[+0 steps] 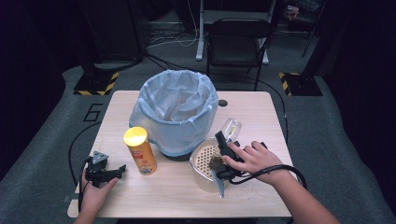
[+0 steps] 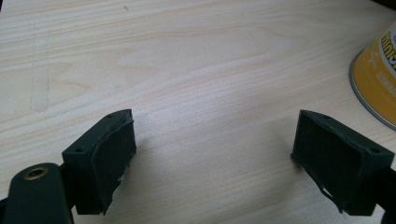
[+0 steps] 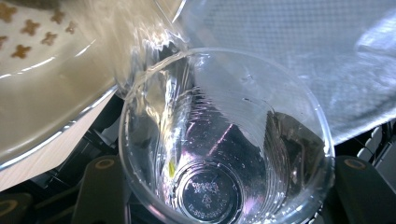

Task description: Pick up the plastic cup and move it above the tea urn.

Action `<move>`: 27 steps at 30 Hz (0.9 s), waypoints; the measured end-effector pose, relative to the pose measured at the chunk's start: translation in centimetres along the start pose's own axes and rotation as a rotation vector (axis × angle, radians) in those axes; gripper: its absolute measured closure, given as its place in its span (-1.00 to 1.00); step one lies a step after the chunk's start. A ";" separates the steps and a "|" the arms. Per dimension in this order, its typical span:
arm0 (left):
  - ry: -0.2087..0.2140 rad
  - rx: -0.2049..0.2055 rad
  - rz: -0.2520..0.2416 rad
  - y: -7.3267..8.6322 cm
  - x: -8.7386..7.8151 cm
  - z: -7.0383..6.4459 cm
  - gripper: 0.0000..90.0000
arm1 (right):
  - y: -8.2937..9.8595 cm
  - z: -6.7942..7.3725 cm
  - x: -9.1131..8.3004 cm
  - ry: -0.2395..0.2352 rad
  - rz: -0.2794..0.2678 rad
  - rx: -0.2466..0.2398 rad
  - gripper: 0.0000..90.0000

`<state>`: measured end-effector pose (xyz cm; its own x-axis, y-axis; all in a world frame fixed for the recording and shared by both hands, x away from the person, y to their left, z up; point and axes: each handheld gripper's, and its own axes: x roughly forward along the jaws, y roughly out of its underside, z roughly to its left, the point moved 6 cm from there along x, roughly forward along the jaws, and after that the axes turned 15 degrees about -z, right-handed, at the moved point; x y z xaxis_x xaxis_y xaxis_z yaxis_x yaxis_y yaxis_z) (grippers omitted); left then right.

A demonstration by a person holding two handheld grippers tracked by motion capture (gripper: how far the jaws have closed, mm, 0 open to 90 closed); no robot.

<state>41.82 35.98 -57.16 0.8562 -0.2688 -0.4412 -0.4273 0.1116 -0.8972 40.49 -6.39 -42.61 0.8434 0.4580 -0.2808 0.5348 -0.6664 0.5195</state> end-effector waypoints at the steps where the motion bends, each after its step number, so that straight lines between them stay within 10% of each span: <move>1: 0.000 -0.001 0.000 0.0 0.0 0.0 -0.71 | -0.1 -0.3 -0.1 0.017 -0.004 0.001 -0.13; 27: 0.000 0.000 0.000 0.0 0.0 0.0 -0.71 | -1.4 -0.8 -0.4 0.071 -0.042 -0.066 -0.13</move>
<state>41.82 35.98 -57.16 0.8561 -0.2689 -0.4414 -0.4277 0.1112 -0.8971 39.35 -5.17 -42.62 0.8133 0.5268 -0.2469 0.5633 -0.6067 0.5610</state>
